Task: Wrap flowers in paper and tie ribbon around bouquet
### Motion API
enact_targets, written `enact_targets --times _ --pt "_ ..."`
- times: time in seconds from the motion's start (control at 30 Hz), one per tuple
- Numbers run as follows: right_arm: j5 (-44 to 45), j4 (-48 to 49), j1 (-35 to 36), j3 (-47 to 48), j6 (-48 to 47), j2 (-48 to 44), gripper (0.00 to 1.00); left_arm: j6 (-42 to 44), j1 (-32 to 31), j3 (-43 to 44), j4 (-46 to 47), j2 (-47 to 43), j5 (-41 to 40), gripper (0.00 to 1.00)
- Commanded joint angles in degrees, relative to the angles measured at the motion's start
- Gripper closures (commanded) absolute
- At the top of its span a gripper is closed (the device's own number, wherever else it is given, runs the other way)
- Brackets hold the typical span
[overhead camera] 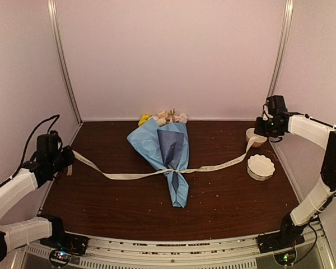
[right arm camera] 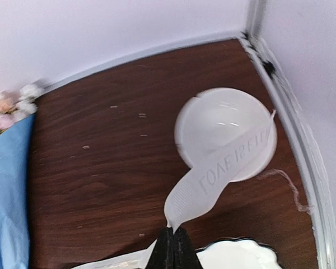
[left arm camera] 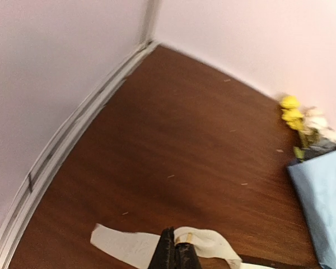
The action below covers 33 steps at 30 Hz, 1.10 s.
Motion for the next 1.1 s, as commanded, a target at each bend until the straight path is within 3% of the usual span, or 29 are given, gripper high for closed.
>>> enact_targets --times 0.0,0.2,0.37,0.47,0.5,0.53,0.67,0.77,0.93,1.07 --pt "4.8 -1.4 11.7 3.6 -4.3 -3.4 1.0 7.2 -17.3 9.5 3.9 0.2 -12.8 1.0" --pt "-5.9 -5.1 22.9 5.9 -10.2 -6.5 1.0 26.8 -36.0 23.5 10.2 5.7 -9.6 1.0" --pt "-18.2 -6.3 27.9 1.9 -13.9 -10.3 1.0 39.3 -46.1 32.3 11.8 8.2 -4.2 1.0" --pt "-12.2 -8.5 28.4 -1.5 -10.1 -8.4 1.0 42.4 -50.7 35.0 14.9 8.4 -1.0 1.0" --pt "-8.7 -10.8 28.3 -1.8 -9.0 -6.5 0.97 43.2 -51.8 35.8 15.8 8.4 0.4 1.0" --pt "-5.6 -13.2 28.3 -1.6 -7.9 -4.2 0.81 44.3 -53.1 36.3 17.2 8.5 1.0 1.0" --pt "0.8 -18.4 29.6 0.9 -7.4 3.1 0.04 49.4 -57.7 39.7 18.2 10.4 3.2 1.0" --pt "-1.8 -12.7 34.1 0.8 -11.5 -0.2 0.0 51.3 -59.5 43.1 16.4 12.4 3.8 1.0" --pt "-19.9 7.2 44.0 -4.0 -21.5 -8.4 0.0 53.9 -62.0 46.6 16.5 14.0 5.1 1.0" --pt "-30.1 16.2 46.6 -2.5 -20.3 -4.9 0.0 54.8 -62.7 48.7 16.5 15.5 5.8 1.0"
